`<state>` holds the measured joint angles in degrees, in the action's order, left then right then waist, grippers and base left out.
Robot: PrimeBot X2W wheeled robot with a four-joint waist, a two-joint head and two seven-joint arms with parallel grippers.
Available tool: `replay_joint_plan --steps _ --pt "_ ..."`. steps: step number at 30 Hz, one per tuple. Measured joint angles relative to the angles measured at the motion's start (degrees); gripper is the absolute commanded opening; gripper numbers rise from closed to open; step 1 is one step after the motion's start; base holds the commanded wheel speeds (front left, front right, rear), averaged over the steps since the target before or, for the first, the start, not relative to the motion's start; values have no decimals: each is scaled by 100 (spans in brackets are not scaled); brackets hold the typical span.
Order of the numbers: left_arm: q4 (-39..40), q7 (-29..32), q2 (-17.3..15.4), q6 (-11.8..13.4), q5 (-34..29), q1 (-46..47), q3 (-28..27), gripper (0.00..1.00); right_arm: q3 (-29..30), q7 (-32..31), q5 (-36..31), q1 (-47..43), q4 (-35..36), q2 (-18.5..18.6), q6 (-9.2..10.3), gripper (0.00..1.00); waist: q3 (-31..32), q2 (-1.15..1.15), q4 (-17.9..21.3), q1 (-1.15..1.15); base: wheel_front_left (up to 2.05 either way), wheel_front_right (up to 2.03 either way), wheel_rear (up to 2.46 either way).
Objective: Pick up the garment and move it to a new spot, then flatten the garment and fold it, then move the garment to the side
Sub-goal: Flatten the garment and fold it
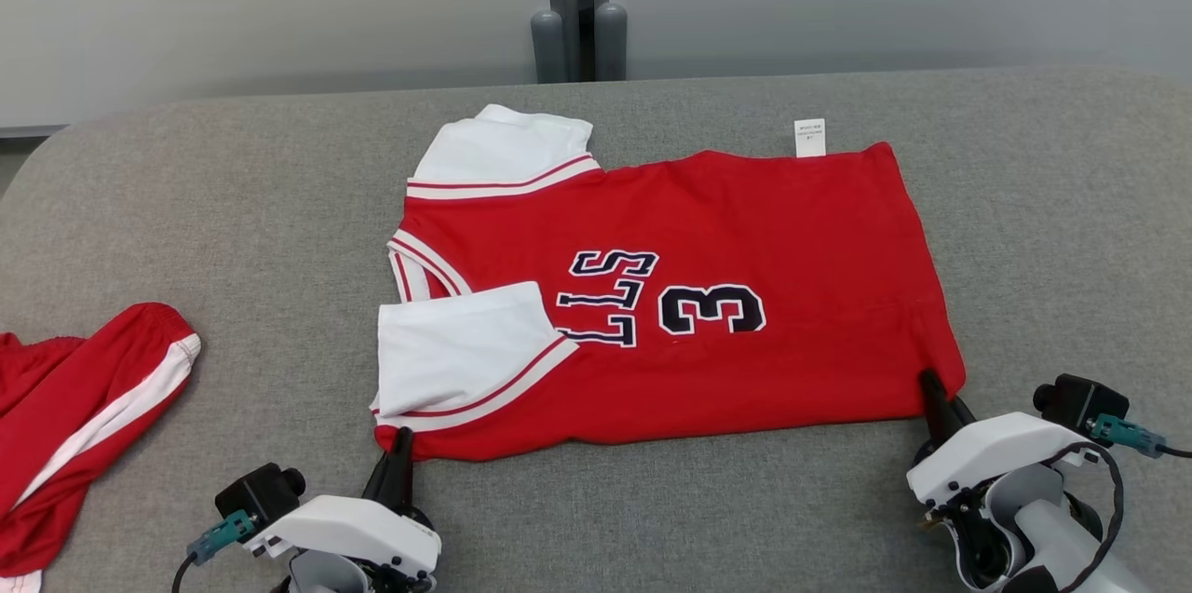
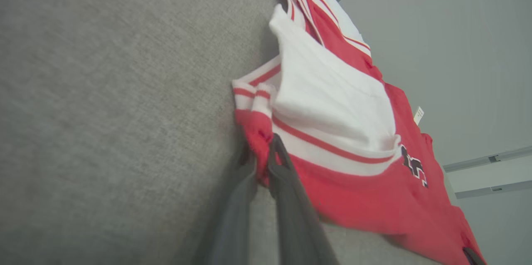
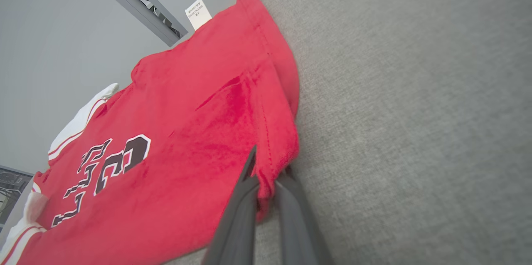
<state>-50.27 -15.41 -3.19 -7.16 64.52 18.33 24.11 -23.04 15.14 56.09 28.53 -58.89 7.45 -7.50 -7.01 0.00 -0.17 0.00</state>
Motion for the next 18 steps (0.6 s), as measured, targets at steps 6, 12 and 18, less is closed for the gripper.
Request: replay_joint_plan --steps 6,12,18 --pt "35 24 24 -1 -312 -48 -131 0 -49 0 64 -8 1 45 0 0 83 0 -5 0 0 0 0" --pt "55 26 47 -10 -875 -104 -361 0 -115 0 99 -28 -1 75 0 0 185 0 -14 0 0 0 0" --pt "213 27 40 179 -1756 -297 -624 0 -203 0 154 -103 -29 92 0 0 354 0 -34 0 0 0 0"
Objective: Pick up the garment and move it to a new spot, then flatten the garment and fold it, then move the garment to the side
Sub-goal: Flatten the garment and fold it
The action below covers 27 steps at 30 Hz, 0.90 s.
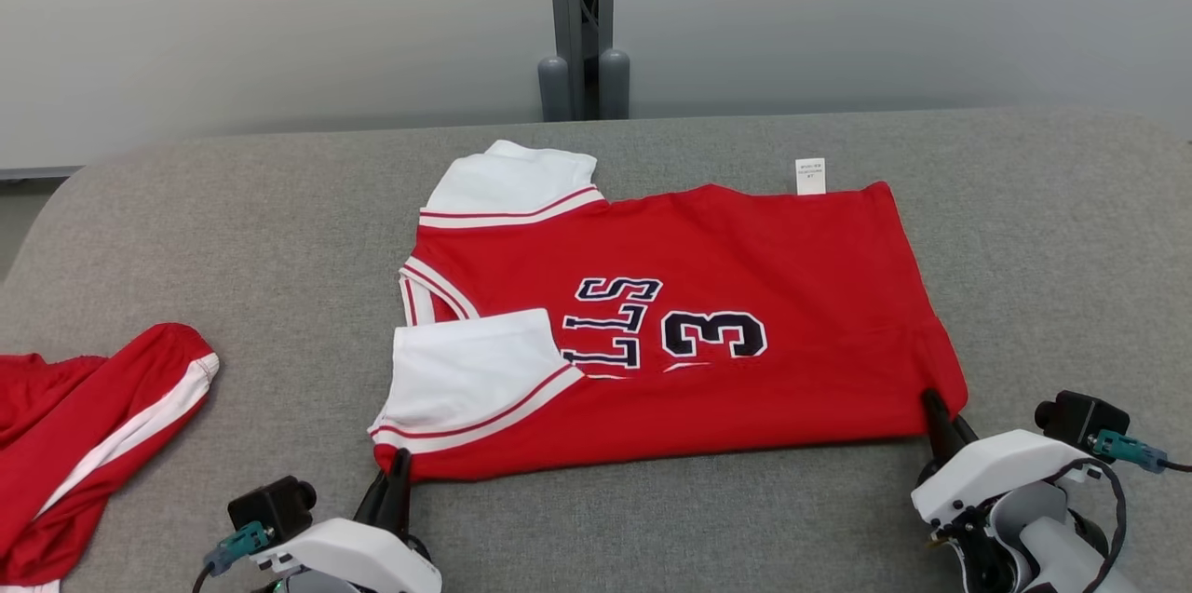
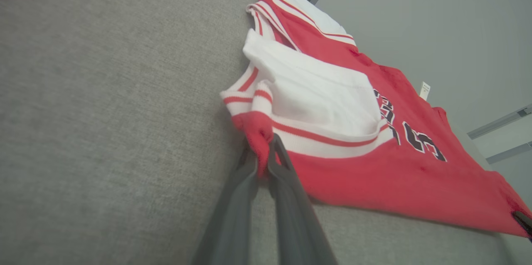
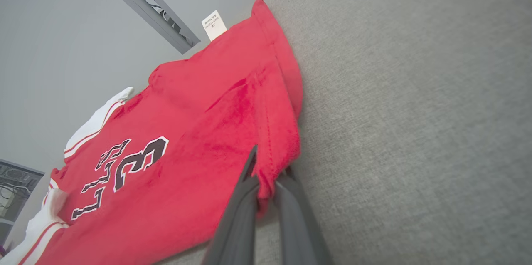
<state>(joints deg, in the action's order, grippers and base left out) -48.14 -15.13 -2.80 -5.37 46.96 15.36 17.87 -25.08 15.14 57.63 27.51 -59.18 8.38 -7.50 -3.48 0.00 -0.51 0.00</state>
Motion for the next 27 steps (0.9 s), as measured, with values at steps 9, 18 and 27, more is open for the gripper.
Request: replay_joint_plan --steps 9,18,27 --pt "180 0 11 148 -958 -432 -272 0 -209 0 75 -180 -73 63 0 0 357 0 -26 0 0 0 0" --pt "238 0 11 141 -1140 -805 -345 0 -498 -162 315 -630 -111 78 0 0 687 0 -25 0 0 0 0" --pt "244 0 15 118 -1336 -1399 -403 0 -620 -219 541 -1188 -143 98 -1 0 998 0 50 0 0 0 0"
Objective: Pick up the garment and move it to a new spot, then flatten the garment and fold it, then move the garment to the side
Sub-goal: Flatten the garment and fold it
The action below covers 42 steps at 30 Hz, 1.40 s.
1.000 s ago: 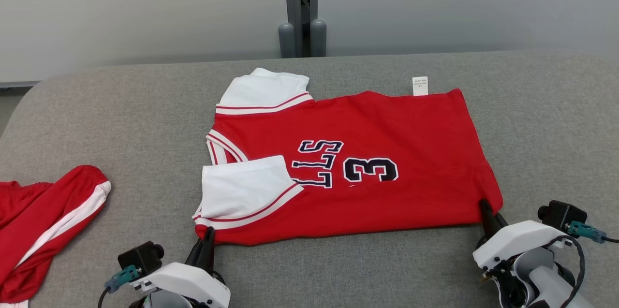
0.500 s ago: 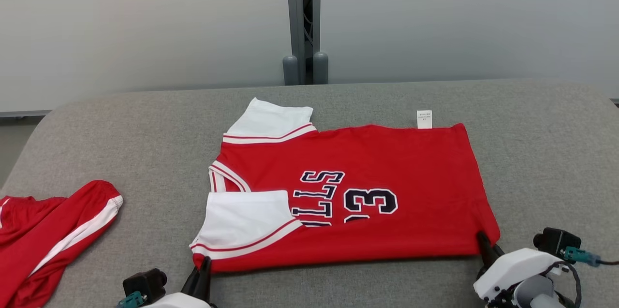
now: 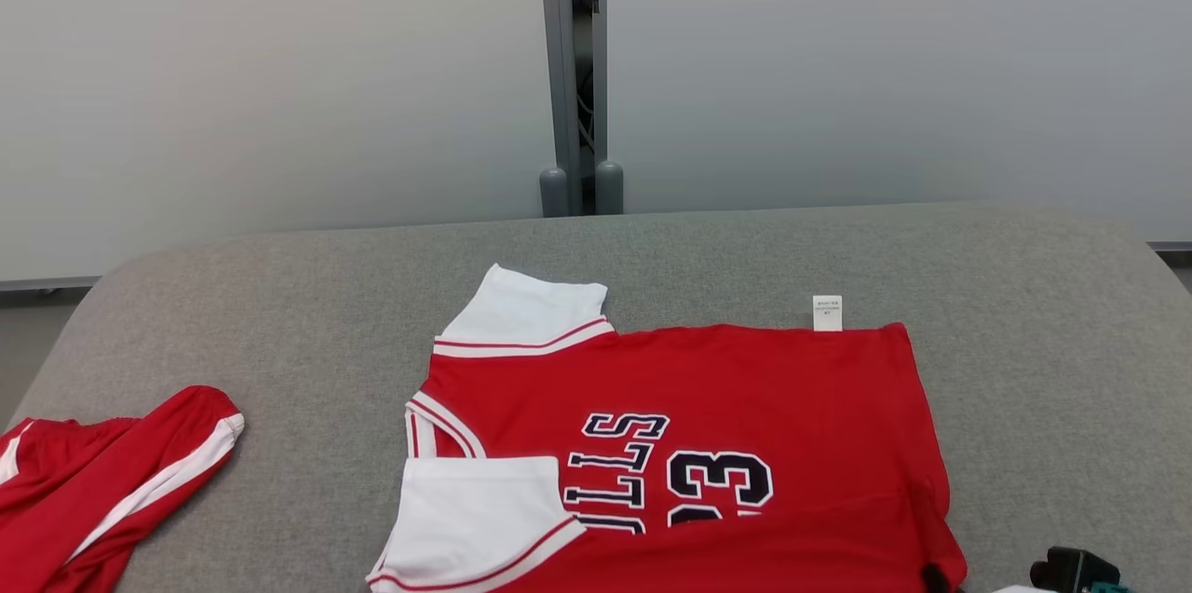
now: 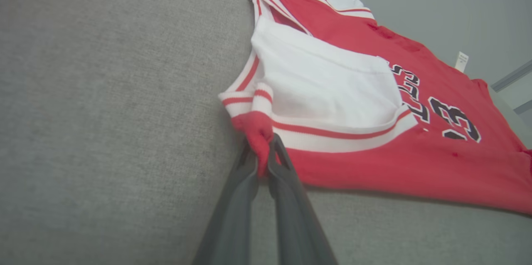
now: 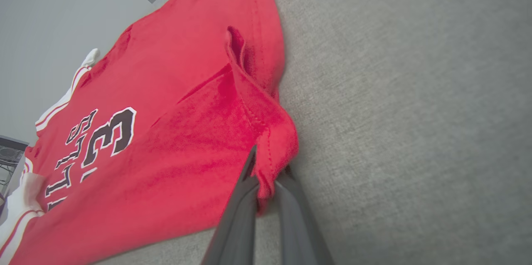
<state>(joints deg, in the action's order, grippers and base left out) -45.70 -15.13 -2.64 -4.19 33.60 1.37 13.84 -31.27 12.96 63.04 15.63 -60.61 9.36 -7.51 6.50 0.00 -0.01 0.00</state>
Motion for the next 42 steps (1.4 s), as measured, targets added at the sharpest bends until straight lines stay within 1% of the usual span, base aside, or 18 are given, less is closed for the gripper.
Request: replay_joint_plan --steps 8,16,17,18,19,23,27,31,33,34,35,36,37,38,40,41,42 --pt "126 -1 4 -65 -372 -517 -91 0 -80 -109 109 -353 60 93 -18 0 144 0 45 0 0 0 0" --pt "253 -1 11 -88 -541 -827 -229 0 -85 -191 216 -513 126 142 -19 0 221 0 42 0 0 0 0" --pt "292 0 12 -77 -568 -827 -256 0 -70 -202 255 -516 115 138 -25 21 225 0 39 0 0 0 0" --pt "319 0 9 -60 -608 -827 -269 42 -63 -199 255 -516 104 138 -26 80 228 0 37 0 0 0 0" --pt "319 0 9 -47 -633 -828 -267 100 -49 -183 255 -515 92 136 -26 100 229 0 36 0 0 0 0" --pt "353 0 -11 60 -638 -843 -343 100 -49 -102 229 -475 73 154 -44 100 211 0 26 0 0 0 0" --pt "523 0 -10 135 -730 -879 -526 100 93 16 181 -370 -125 301 -42 100 175 0 24 0 0 0 0" --pt "1023 0 -100 268 -1020 -881 -816 100 211 122 44 -217 -230 516 -4 100 138 0 19 0 0 0 0" --pt "1356 0 -146 335 -1251 -847 -950 100 254 167 -126 -78 -188 630 2 100 124 0 32 0 0 0 0" --pt "1356 0 -146 335 -1251 -847 -950 100 254 167 -126 -78 -188 630 2 100 124 0 32 0 0 0 0" --pt "1523 0 -142 363 -1351 -805 -1017 100 294 177 -205 15 -129 670 2 100 116 0 41 0 0 0 0" --pt "1680 0 -135 381 -1461 -765 -1076 100 332 178 -293 104 -49 703 2 100 106 0 52 1 0 0 0" --pt "2008 0 -127 419 -1722 -664 -1162 100 528 180 -641 266 255 832 2 100 80 0 81 0 0 0 0" --pt "2008 0 -127 419 -1722 -664 -1162 100 528 180 -641 266 255 832 2 100 80 0 81 0 0 0 0" --pt "2295 0 -115 426 -1953 -543 -1218 100 795 193 -1169 402 638 989 2 100 48 0 121 0 0 0 0" --pt "2543 0 -85 427 -2168 -435 -1254 100 1137 196 -1766 421 1074 1005 2 100 9 0 169 0 0 0 0" --pt "2543 0 -85 427 -2168 -435 -1254 100 1137 196 -1766 421 1074 1005 2 100 9 0 169 0 0 0 0"
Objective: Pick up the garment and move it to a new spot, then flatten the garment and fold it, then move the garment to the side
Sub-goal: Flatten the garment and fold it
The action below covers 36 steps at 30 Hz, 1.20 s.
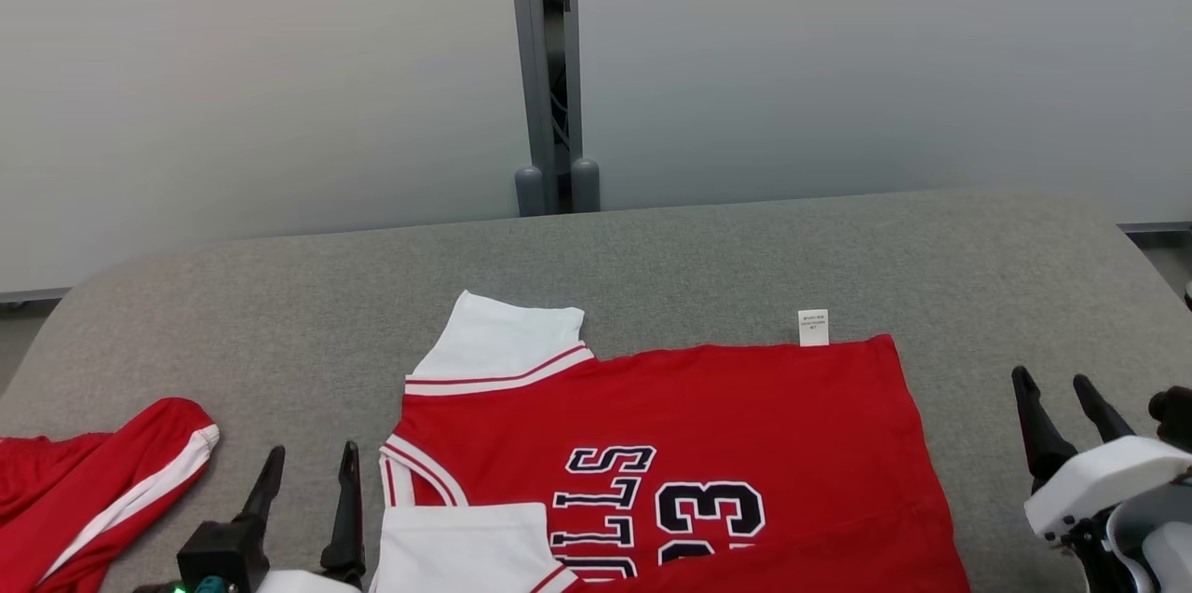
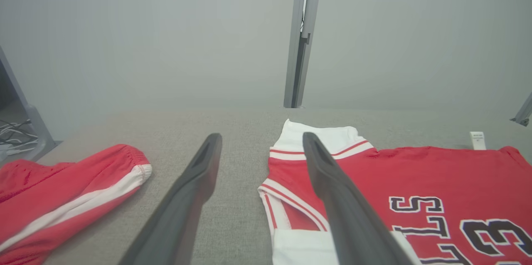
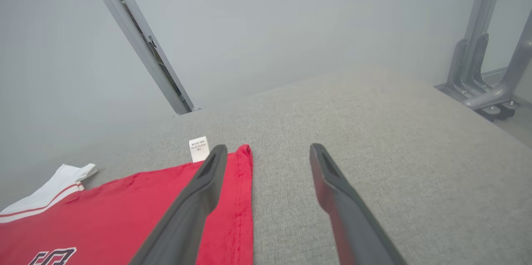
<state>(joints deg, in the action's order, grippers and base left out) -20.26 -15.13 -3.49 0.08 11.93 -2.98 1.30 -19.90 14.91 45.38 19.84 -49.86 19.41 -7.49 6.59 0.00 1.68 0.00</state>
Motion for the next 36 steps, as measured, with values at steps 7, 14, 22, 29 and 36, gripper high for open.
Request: replay_joint_plan --steps 7,14,22,29,36 --pt "450 -1 54 129 -358 335 20 100 1170 8 -2076 -435 1590 -531 0 100 -160 0 133 0 0 0 0" --pt "456 -1 70 355 -137 378 230 100 1583 8 -3128 -881 2285 -1214 -1 100 -284 0 237 0 0 0 0" --pt "472 0 71 504 -43 369 231 100 1512 8 -3339 -1010 2469 -1444 -1 100 -398 0 311 0 0 0 0" --pt "149 -1 69 232 -286 784 156 100 1194 9 -3185 -526 2051 -1381 -1 100 -685 0 383 0 0 0 0" --pt "-1174 0 -188 -354 -604 1988 350 100 985 7 -2827 440 1069 -1401 -1 100 -1112 0 463 0 0 0 0"
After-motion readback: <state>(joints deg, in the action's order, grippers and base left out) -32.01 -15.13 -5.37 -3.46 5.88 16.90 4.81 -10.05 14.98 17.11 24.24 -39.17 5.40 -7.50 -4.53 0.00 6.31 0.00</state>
